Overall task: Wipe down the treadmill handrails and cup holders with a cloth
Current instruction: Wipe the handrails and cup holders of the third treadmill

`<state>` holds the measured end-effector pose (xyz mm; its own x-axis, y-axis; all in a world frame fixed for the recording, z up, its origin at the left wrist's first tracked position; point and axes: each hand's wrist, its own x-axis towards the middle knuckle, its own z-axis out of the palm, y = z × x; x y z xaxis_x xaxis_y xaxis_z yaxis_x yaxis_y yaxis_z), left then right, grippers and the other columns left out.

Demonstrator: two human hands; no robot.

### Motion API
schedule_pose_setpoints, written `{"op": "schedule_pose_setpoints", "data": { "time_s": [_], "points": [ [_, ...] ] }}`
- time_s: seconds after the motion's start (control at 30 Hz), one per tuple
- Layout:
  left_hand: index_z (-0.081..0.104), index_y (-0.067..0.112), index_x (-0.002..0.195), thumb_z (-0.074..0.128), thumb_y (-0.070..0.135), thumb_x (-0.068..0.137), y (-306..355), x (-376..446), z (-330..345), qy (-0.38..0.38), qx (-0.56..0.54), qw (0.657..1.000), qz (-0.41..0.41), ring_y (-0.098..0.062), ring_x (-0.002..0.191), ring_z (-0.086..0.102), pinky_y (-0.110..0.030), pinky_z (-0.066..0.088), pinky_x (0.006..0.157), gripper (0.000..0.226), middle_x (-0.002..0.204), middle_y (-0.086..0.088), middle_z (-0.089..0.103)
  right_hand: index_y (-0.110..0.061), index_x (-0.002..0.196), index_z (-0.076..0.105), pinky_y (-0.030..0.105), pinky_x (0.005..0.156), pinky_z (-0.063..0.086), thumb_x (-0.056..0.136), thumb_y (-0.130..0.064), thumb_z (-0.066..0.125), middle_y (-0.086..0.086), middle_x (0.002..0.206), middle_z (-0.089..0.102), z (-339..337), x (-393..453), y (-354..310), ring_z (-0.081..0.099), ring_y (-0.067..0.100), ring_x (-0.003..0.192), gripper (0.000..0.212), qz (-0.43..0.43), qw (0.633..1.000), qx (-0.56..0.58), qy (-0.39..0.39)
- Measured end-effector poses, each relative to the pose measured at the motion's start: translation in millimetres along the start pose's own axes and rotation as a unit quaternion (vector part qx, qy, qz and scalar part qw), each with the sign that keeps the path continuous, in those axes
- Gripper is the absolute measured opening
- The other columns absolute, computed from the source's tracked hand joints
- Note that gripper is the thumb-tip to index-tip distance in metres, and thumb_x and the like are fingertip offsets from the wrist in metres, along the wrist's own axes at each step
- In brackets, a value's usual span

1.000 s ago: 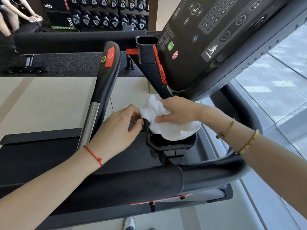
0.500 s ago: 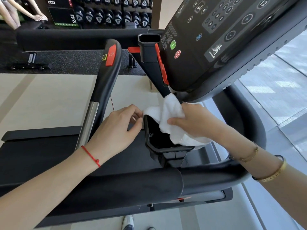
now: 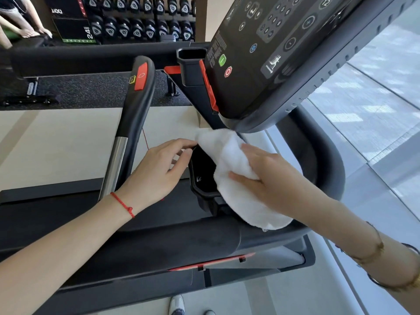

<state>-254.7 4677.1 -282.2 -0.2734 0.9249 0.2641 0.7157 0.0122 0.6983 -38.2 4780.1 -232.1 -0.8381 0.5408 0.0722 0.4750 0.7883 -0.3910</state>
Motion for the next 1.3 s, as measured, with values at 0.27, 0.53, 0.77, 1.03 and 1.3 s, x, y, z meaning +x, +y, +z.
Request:
{"op": "schedule_pose_setpoints", "data": {
  "time_s": [0.27,0.53,0.77,1.03,1.3],
  "points": [
    [0.063,0.022,0.122,0.040,0.024,0.104,4,0,0,0.021,-0.009,1.000,0.018,0.002,0.105,0.058,-0.001,0.038,0.082,0.029,0.116,0.013,0.065,-0.020,0.096,0.057,0.025,0.064,0.040,0.094,-0.065,0.030,-0.005,0.078,0.061,4,22,-21,0.056,0.012,0.073,0.053,-0.025,0.980,-0.052,-0.193],
    [0.061,0.022,0.127,0.040,0.026,0.103,0,1,-1,0.008,0.010,1.000,0.000,-0.002,0.108,0.058,-0.001,0.040,0.083,0.032,0.122,0.011,0.064,-0.029,0.070,0.050,0.033,0.087,0.034,0.088,-0.077,0.015,-0.008,0.076,0.054,22,75,-23,0.051,0.011,0.078,0.063,0.061,0.932,-0.075,-0.348],
    [0.058,0.023,0.131,0.040,0.029,0.103,-2,0,0,0.000,0.011,1.000,-0.005,-0.001,0.110,0.057,-0.005,0.044,0.088,0.034,0.125,0.012,0.062,-0.032,0.080,0.045,0.038,0.096,0.026,0.082,-0.085,0.010,-0.009,0.098,0.046,25,85,-18,0.042,0.020,0.106,0.063,0.067,0.907,-0.058,-0.411],
    [0.055,0.029,0.131,0.039,0.035,0.101,0,-2,-1,-0.003,0.009,1.000,-0.013,-0.003,0.102,0.061,-0.023,0.052,0.089,0.034,0.123,0.014,0.061,-0.020,0.069,0.044,0.032,0.084,0.035,0.076,-0.088,0.016,-0.006,0.078,0.043,26,61,-24,0.048,0.008,0.074,0.074,0.000,0.939,-0.076,-0.334],
    [0.055,0.030,0.130,0.041,0.035,0.101,-1,-2,-1,-0.005,0.008,1.000,-0.017,0.003,0.105,0.058,-0.011,0.048,0.087,0.034,0.121,0.018,0.060,-0.021,0.065,0.045,0.021,0.053,0.026,0.079,-0.081,0.042,-0.011,0.068,0.041,23,40,-22,0.041,-0.001,0.057,0.062,-0.117,0.967,-0.113,-0.198]
  ]
}}
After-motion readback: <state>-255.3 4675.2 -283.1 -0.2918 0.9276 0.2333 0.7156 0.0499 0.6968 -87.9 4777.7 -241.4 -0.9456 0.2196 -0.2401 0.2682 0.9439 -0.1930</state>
